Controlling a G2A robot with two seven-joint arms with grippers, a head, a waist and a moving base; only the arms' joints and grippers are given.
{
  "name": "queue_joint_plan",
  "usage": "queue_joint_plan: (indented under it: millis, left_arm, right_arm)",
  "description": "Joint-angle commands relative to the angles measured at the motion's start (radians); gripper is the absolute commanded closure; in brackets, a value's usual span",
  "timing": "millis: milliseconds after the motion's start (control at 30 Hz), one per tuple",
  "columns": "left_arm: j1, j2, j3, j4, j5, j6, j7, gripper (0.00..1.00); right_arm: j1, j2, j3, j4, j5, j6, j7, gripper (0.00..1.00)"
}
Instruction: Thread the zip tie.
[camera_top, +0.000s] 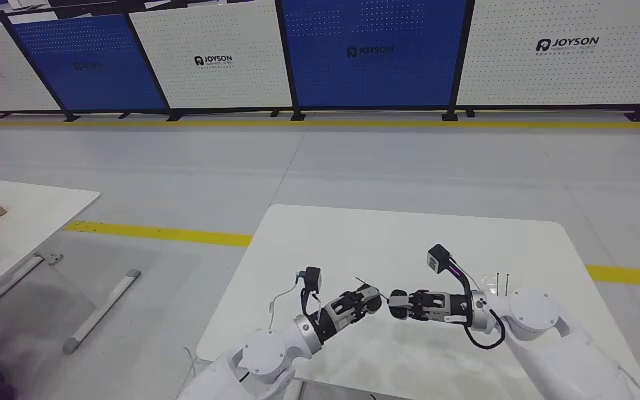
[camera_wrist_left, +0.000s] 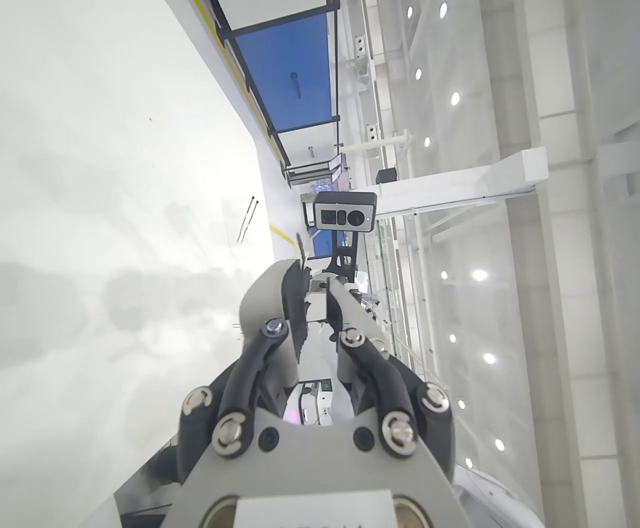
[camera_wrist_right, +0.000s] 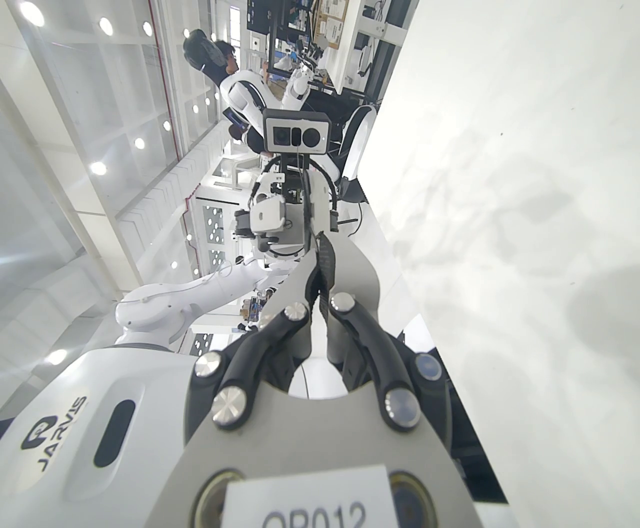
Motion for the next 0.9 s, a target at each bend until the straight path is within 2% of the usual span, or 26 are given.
queue_joint_plan:
  millis: [0, 200, 267, 300, 333, 367, 467, 700, 867]
  left_arm:
    - [-0.001, -0.001, 0.000, 0.001, 0.002, 0.001, -0.001, 1.00]
    - [-0.002, -0.004, 0.002, 0.006, 0.017, -0.002, -0.003, 0.99]
    - [-0.003, -0.006, 0.003, 0.010, 0.025, 0.003, -0.004, 0.80]
    - [-0.004, -0.006, 0.004, 0.012, 0.031, 0.005, -0.003, 0.65]
    - [-0.004, -0.007, 0.005, 0.013, 0.034, 0.007, -0.001, 0.57]
    - [-0.005, -0.008, 0.006, 0.014, 0.035, 0.007, -0.001, 0.55]
    - [-0.007, -0.010, 0.007, 0.018, 0.032, 0.008, 0.000, 0.56]
    - [-0.009, -0.014, 0.006, 0.025, 0.025, 0.001, -0.006, 0.72]
    - [-0.010, -0.017, 0.005, 0.032, 0.024, -0.004, -0.010, 0.79]
  right_arm:
    - [0.000, 0.000, 0.000, 0.000, 0.000, 0.000, 0.000, 1.00]
    - [0.000, 0.000, 0.000, 0.000, 0.000, 0.000, 0.000, 1.00]
    - [0.000, 0.000, 0.000, 0.000, 0.000, 0.000, 0.000, 1.00]
    - [0.000, 0.000, 0.000, 0.000, 0.000, 0.000, 0.000, 1.00]
    - [0.000, 0.000, 0.000, 0.000, 0.000, 0.000, 0.000, 1.00]
    - [0.000, 0.000, 0.000, 0.000, 0.000, 0.000, 0.000, 1.00]
    - [0.000, 0.000, 0.000, 0.000, 0.000, 0.000, 0.000, 1.00]
    - [0.000, 0.000, 0.000, 0.000, 0.000, 0.000, 0.000, 1.00]
    - [0.000, 0.000, 0.000, 0.000, 0.000, 0.000, 0.000, 1.00]
